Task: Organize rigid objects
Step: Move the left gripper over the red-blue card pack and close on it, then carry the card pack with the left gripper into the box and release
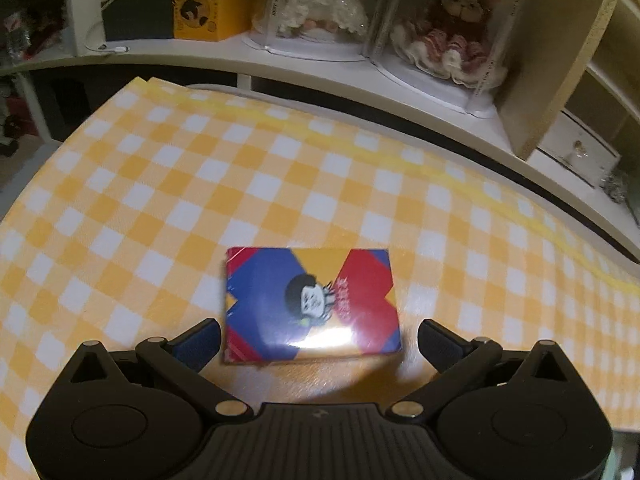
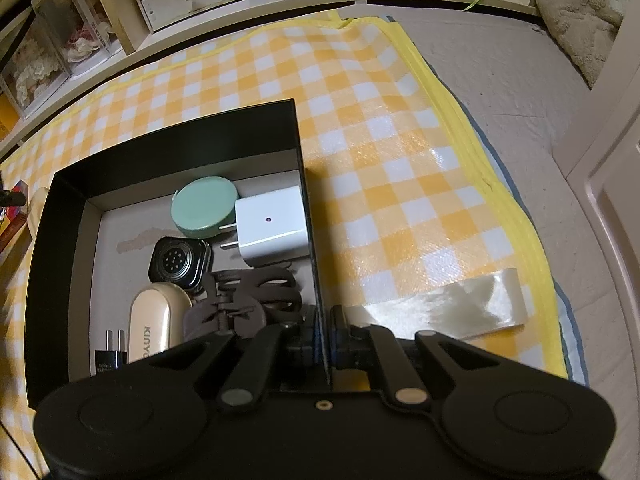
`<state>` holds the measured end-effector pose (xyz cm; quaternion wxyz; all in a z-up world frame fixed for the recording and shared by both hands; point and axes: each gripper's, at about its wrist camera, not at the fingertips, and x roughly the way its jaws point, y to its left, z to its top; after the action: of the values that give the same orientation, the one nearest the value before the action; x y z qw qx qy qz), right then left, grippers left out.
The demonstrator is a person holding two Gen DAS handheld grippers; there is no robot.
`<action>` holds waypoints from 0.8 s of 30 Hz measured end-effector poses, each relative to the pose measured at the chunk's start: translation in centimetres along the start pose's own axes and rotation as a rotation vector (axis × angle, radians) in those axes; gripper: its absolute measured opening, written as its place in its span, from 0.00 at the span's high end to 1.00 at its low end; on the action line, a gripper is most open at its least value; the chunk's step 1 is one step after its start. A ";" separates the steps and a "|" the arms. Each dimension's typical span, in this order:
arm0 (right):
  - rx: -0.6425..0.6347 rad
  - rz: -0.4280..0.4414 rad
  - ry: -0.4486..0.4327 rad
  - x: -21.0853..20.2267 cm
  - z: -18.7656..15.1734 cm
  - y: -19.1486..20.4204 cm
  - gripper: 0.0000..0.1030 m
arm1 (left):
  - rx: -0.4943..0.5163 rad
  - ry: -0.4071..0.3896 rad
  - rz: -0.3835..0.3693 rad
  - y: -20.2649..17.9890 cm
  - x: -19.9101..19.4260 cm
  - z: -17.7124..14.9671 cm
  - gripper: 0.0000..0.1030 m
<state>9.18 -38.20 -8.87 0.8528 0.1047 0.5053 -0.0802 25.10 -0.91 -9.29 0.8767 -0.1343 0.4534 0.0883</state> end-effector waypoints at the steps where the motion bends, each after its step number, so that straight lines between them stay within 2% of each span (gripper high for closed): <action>1: 0.000 0.001 -0.001 0.0 0.0 0.0 0.94 | -0.001 -0.006 0.021 -0.4 0.2 0.0 0.00; 5: 0.002 0.005 -0.003 0.0 0.0 -0.1 0.94 | 0.009 -0.032 0.097 -1.7 0.7 -0.5 0.01; 9: 0.001 0.007 -0.004 0.0 0.0 -0.1 0.94 | 0.029 -0.073 0.135 -2.0 0.4 -0.9 0.13; 18: 0.002 0.008 -0.005 -0.1 0.0 -0.2 0.94 | 0.160 -0.070 0.024 -0.4 -1.0 -1.8 0.14; 21: 0.003 0.008 -0.004 0.0 0.0 -0.1 0.94 | 0.161 -0.061 -0.023 0.1 -2.3 -2.2 0.14; 24: 0.004 0.009 -0.004 -0.1 0.0 -0.1 0.94 | 0.217 -0.078 -0.091 -0.6 -4.3 -2.6 0.14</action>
<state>9.10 -38.29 -8.83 0.8540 0.1085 0.5029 -0.0774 20.80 -2.41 -7.09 0.9062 -0.0556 0.4192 0.0038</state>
